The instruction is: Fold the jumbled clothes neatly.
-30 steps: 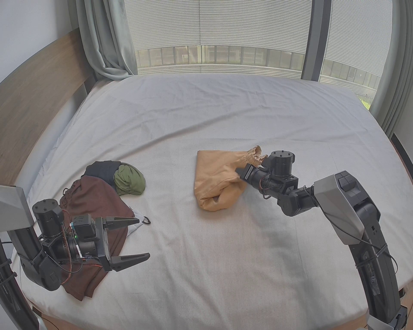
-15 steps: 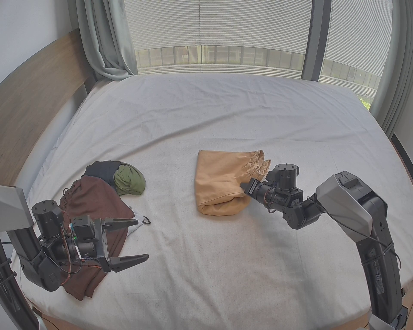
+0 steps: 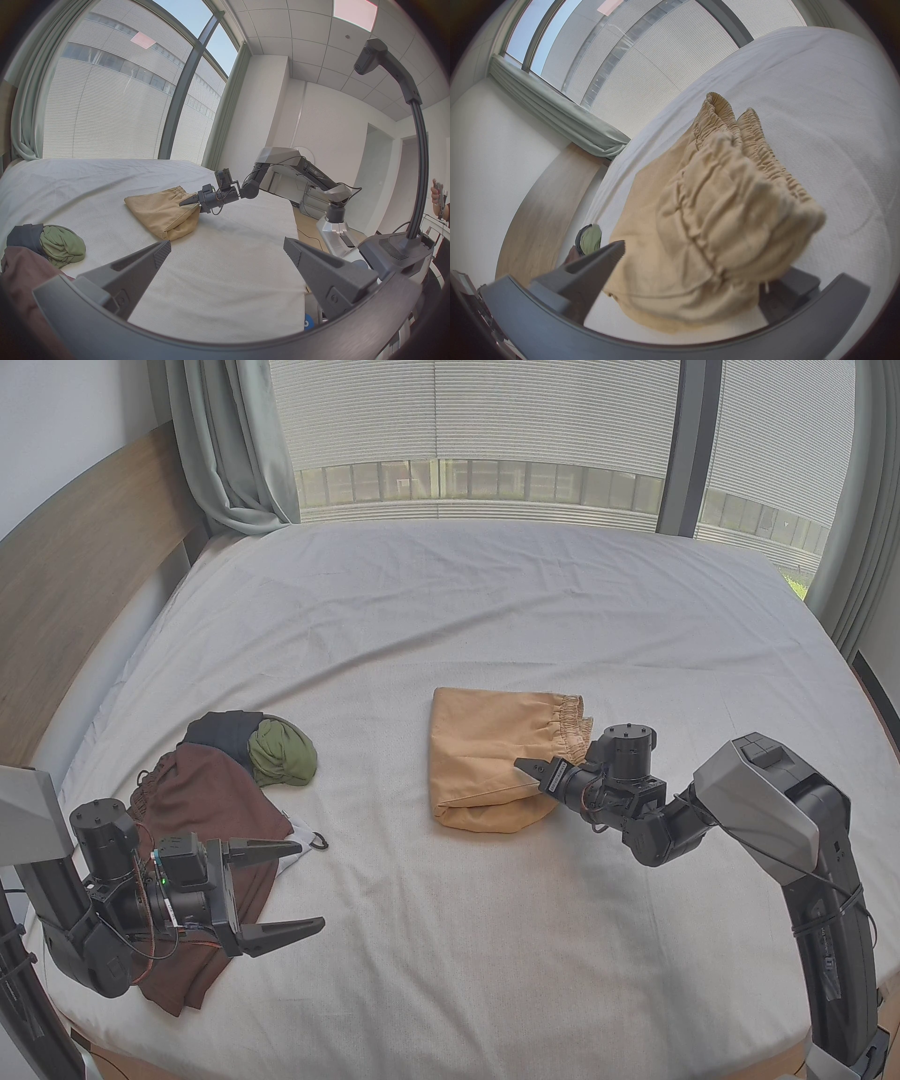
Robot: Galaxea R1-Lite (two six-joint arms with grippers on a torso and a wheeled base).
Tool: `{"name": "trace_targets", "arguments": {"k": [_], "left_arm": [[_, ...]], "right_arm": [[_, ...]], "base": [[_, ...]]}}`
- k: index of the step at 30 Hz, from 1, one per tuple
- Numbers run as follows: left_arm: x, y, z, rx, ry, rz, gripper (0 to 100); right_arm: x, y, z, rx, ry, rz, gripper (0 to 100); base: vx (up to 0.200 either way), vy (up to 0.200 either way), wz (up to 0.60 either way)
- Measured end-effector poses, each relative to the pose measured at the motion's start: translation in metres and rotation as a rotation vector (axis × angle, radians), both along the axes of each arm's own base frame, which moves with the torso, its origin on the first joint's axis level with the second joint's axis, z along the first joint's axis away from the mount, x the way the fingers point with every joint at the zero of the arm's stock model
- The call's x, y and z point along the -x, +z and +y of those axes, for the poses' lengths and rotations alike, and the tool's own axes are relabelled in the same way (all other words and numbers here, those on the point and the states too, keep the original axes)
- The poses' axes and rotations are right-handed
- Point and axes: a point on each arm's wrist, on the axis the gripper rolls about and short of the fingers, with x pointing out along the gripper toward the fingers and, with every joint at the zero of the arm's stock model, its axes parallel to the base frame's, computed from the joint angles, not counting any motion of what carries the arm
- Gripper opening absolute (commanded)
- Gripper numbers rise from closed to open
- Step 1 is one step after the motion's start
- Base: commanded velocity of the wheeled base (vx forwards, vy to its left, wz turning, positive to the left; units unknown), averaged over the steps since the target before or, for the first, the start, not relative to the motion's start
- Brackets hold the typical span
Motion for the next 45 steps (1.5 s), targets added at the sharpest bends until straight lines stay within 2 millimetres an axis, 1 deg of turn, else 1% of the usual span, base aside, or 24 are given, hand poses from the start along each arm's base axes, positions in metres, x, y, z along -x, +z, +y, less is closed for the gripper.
{"name": "trace_targets", "arguments": {"k": [3, 6, 8, 10, 11, 12, 13, 14, 16, 18, 19, 20, 21, 23, 25, 28, 31, 35, 39, 42, 43, 45], "left_arm": [[0.000, 0.000, 0.000, 0.000, 0.000, 0.000, 100], [0.000, 0.000, 0.000, 0.000, 0.000, 0.001, 100], [0.000, 0.000, 0.000, 0.000, 0.000, 0.001, 100], [0.000, 0.000, 0.000, 0.000, -0.001, 0.001, 100], [0.000, 0.000, 0.000, 0.000, -0.001, 0.001, 100], [0.000, 0.000, 0.000, 0.000, -0.001, 0.001, 100], [0.001, 0.000, 0.000, 0.000, -0.001, 0.001, 100], [0.001, 0.000, 0.000, 0.000, -0.001, 0.000, 100], [0.001, 0.000, 0.000, 0.000, -0.001, 0.000, 100], [0.000, 0.000, 0.000, 0.000, -0.001, -0.001, 100], [0.000, 0.000, 0.000, 0.000, -0.001, -0.001, 100], [0.000, 0.000, 0.000, 0.000, -0.001, -0.001, 100], [0.000, 0.000, 0.000, 0.000, -0.001, -0.001, 100], [0.000, 0.001, 0.000, 0.000, -0.001, -0.002, 100], [0.000, 0.001, 0.000, 0.000, 0.000, -0.002, 100], [0.000, 0.001, 0.000, 0.000, 0.000, -0.004, 100], [0.000, 0.001, 0.000, 0.000, 0.001, -0.003, 100], [-0.001, 0.001, 0.001, 0.000, 0.002, -0.004, 100], [-0.001, 0.000, 0.001, 0.001, 0.004, -0.002, 100], [-0.001, 0.000, 0.001, 0.001, 0.004, -0.001, 100], [-0.001, 0.000, 0.001, 0.001, 0.005, -0.001, 100], [-0.001, 0.000, 0.001, 0.001, 0.005, 0.000, 100]], "right_arm": [[0.012, -0.003, -0.003, 0.035, 0.012, 0.030, 100], [0.032, -0.007, -0.004, 0.079, 0.038, 0.078, 100], [0.044, -0.008, -0.003, 0.097, 0.061, 0.103, 100], [0.063, -0.004, 0.004, 0.110, 0.112, 0.132, 100], [0.069, -0.002, 0.007, 0.111, 0.133, 0.136, 100], [0.081, 0.005, 0.015, 0.111, 0.175, 0.137, 100], [0.087, 0.010, 0.020, 0.109, 0.198, 0.134, 100], [0.098, 0.019, 0.029, 0.104, 0.240, 0.123, 100], [0.108, 0.030, 0.038, 0.096, 0.281, 0.105, 100], [0.119, 0.048, 0.050, 0.076, 0.334, 0.069, 100], [0.121, 0.053, 0.052, 0.069, 0.343, 0.058, 100], [0.121, 0.062, 0.054, 0.055, 0.350, 0.035, 100], [0.120, 0.066, 0.055, 0.047, 0.351, 0.023, 100], [0.114, 0.081, 0.057, 0.020, 0.348, -0.022, 100], [0.103, 0.094, 0.055, -0.009, 0.333, -0.068, 100], [0.085, 0.103, 0.049, -0.033, 0.297, -0.110, 100], [0.067, 0.103, 0.044, -0.044, 0.259, -0.136, 100], [0.039, 0.089, 0.030, -0.041, 0.190, -0.143, 100], [0.017, 0.065, 0.011, -0.027, 0.128, -0.119, 100], [0.009, 0.044, 0.001, -0.013, 0.100, -0.087, 100], [0.007, 0.034, -0.002, -0.004, 0.092, -0.070, 100], [0.005, 0.024, -0.007, 0.008, 0.075, -0.053, 100]], "base": [[0.000, 0.000, 0.00], [0.000, 0.000, 0.00], [0.000, 0.000, 0.00], [0.000, 0.000, 0.00], [0.000, 0.000, 0.00], [0.000, 0.000, 0.00], [0.000, 0.000, 0.00], [0.000, 0.000, 0.00], [0.000, 0.000, 0.00], [0.000, 0.000, 0.00], [0.000, 0.000, 0.00], [0.000, 0.000, 0.00], [0.000, 0.000, 0.00], [0.000, 0.000, 0.00], [0.000, 0.000, 0.00], [0.000, 0.000, 0.00], [0.000, 0.000, 0.00], [0.000, 0.000, 0.00], [0.000, 0.000, 0.00], [0.000, 0.000, 0.00], [0.000, 0.000, 0.00], [0.000, 0.000, 0.00]]}}
